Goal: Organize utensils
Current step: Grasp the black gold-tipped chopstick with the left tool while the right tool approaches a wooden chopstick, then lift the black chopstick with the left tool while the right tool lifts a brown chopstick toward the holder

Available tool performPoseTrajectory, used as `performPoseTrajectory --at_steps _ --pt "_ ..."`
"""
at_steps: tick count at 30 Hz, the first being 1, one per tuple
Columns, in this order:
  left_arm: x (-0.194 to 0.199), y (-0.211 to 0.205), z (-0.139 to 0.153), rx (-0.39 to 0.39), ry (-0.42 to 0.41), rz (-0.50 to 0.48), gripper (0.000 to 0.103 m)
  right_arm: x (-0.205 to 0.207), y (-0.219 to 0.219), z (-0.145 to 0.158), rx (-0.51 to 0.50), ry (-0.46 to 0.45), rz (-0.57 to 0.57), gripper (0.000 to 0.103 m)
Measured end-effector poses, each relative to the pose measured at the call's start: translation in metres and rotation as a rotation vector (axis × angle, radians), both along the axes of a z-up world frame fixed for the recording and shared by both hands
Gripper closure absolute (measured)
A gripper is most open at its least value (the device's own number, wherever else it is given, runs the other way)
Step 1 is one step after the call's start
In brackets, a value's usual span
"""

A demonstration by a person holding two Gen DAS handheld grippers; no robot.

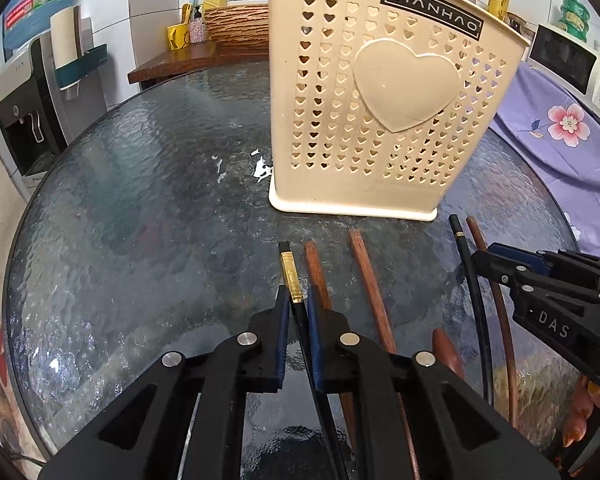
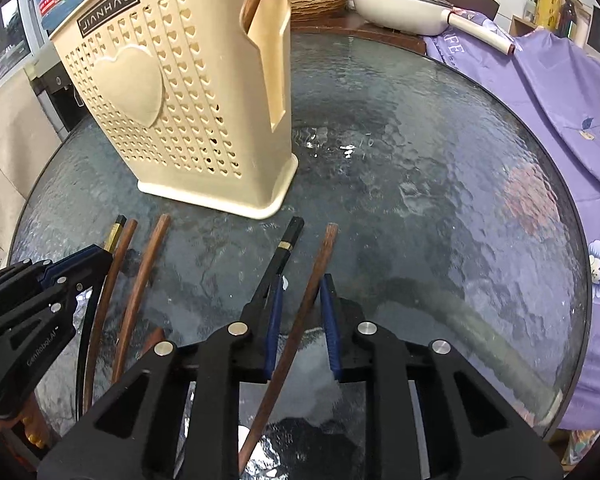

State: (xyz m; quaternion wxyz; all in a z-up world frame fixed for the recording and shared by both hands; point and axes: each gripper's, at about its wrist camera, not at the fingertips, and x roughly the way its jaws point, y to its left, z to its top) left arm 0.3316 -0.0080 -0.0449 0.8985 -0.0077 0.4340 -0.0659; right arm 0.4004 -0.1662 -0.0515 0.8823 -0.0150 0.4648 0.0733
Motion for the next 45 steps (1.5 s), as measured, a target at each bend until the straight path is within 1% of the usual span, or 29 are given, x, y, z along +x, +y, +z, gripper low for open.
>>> performPoseTrajectory --at_steps 4,5,6,10,12,16,19,21,24,28,31,32,34,37,40,45 --pt "-0.001 -0.003 0.000 0.013 -0.003 0.000 0.094 0.001 0.005 -0.001 -0.036 -0.010 0.004 0.085" --pt "-0.004 -0.005 -0.001 0.016 -0.004 0.001 0.094 0.001 0.005 0.000 -0.035 -0.012 0.002 0.086" --pt "-0.005 -0.006 -0.001 0.014 -0.004 0.004 0.094 -0.001 0.007 -0.001 -0.036 -0.013 0.000 0.091" --pt "-0.004 -0.005 -0.001 -0.014 0.000 0.016 0.096 0.001 0.003 -0.002 -0.009 -0.016 -0.015 0.094" --pt "-0.002 0.000 -0.001 -0.028 0.001 0.019 0.096 0.004 -0.002 -0.002 0.014 -0.017 -0.022 0.096" --pt "0.003 0.005 0.000 -0.052 0.006 0.023 0.096 0.010 -0.016 -0.002 0.093 -0.012 -0.042 0.096" --pt "0.008 0.010 0.000 -0.084 0.015 0.030 0.096 0.011 -0.026 -0.004 0.160 -0.012 -0.057 0.096" --pt "0.011 0.014 0.000 -0.103 0.018 0.034 0.096 0.012 -0.035 -0.004 0.231 -0.010 -0.061 0.096" --pt "0.014 0.018 0.005 -0.118 0.007 0.042 0.096 0.011 -0.045 0.001 0.263 -0.038 -0.074 0.096" --pt "0.007 0.024 0.024 -0.142 -0.035 0.042 0.096 0.002 -0.054 0.020 0.313 -0.103 -0.063 0.096" --pt "0.000 0.024 0.047 -0.161 -0.089 0.037 0.096 -0.008 -0.058 0.042 0.355 -0.168 -0.043 0.096" --pt "-0.004 0.025 0.059 -0.169 -0.118 0.030 0.096 -0.012 -0.060 0.052 0.374 -0.197 -0.031 0.096" --pt "-0.010 0.024 0.073 -0.175 -0.155 0.021 0.096 -0.022 -0.061 0.068 0.386 -0.244 -0.010 0.096" --pt "-0.020 0.024 0.099 -0.182 -0.222 0.007 0.096 -0.035 -0.060 0.093 0.384 -0.320 0.019 0.096" --pt "-0.030 0.023 0.113 -0.185 -0.261 -0.008 0.096 -0.051 -0.061 0.114 0.378 -0.374 0.050 0.096" --pt "-0.050 0.020 0.126 -0.197 -0.293 -0.033 0.096 -0.077 -0.057 0.140 0.317 -0.445 0.111 0.096"
